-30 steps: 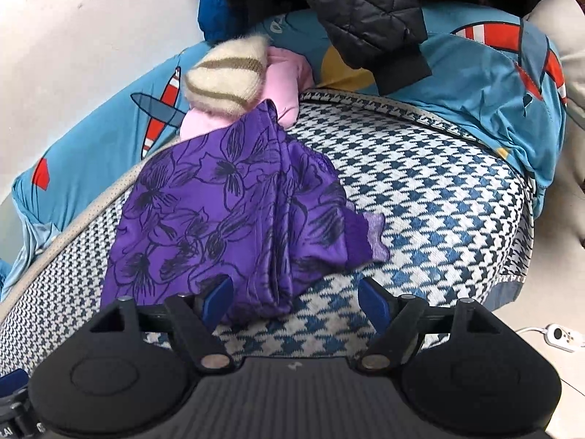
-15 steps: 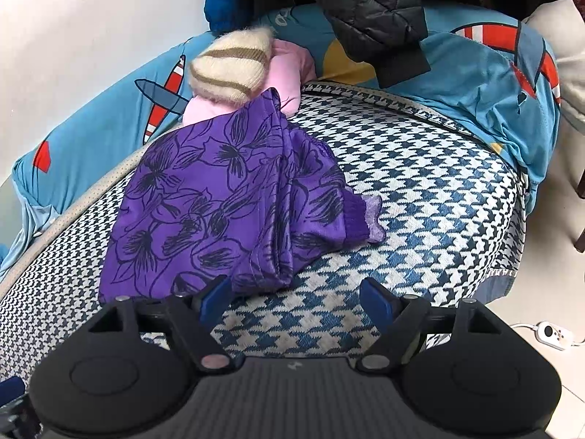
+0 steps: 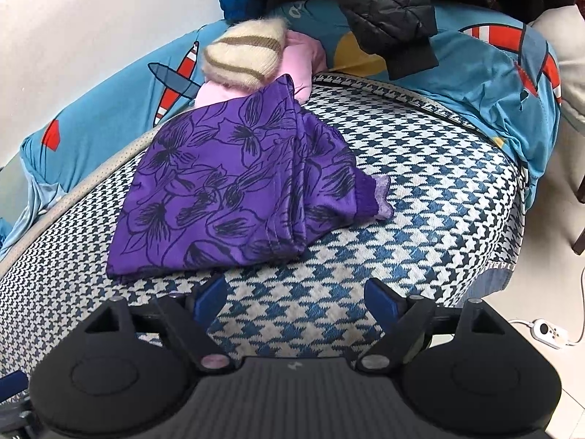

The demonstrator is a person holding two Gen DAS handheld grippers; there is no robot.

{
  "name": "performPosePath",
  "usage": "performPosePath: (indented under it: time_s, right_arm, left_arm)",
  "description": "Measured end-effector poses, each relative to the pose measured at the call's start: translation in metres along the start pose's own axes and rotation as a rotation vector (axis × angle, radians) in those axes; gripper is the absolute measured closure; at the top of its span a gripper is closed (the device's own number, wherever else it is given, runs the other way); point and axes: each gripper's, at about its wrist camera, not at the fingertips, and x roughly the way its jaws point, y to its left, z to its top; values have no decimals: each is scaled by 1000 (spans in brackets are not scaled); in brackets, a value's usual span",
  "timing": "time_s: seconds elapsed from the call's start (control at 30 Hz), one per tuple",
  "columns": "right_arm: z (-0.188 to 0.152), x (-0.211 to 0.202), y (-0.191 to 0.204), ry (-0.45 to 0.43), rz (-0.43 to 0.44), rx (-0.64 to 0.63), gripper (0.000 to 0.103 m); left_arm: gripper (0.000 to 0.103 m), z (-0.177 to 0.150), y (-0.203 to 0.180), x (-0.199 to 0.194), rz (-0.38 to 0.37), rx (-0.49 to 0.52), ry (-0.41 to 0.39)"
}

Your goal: Fold clothes

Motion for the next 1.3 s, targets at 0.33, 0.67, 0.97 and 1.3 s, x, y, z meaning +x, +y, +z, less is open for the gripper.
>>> performPosePath:
  time_s: [0.33,0.67,0.97,1.3]
  right_arm:
    - [-6,-6,7,13,6,-17,20]
    - [-8,-6,10,32,-7,-28,20]
    - [-7,-6,-2,39,-56,2,20]
    - [-7,-6,-7,47,-82,13,20]
  left_arm:
    - [0,-7,0,-3,12,18,20]
    - [0,-8,1,-6,32,30,18]
    - [0,-10,-6,-6,37,51,23]
    - [0,-15,-21,0,21,88,41]
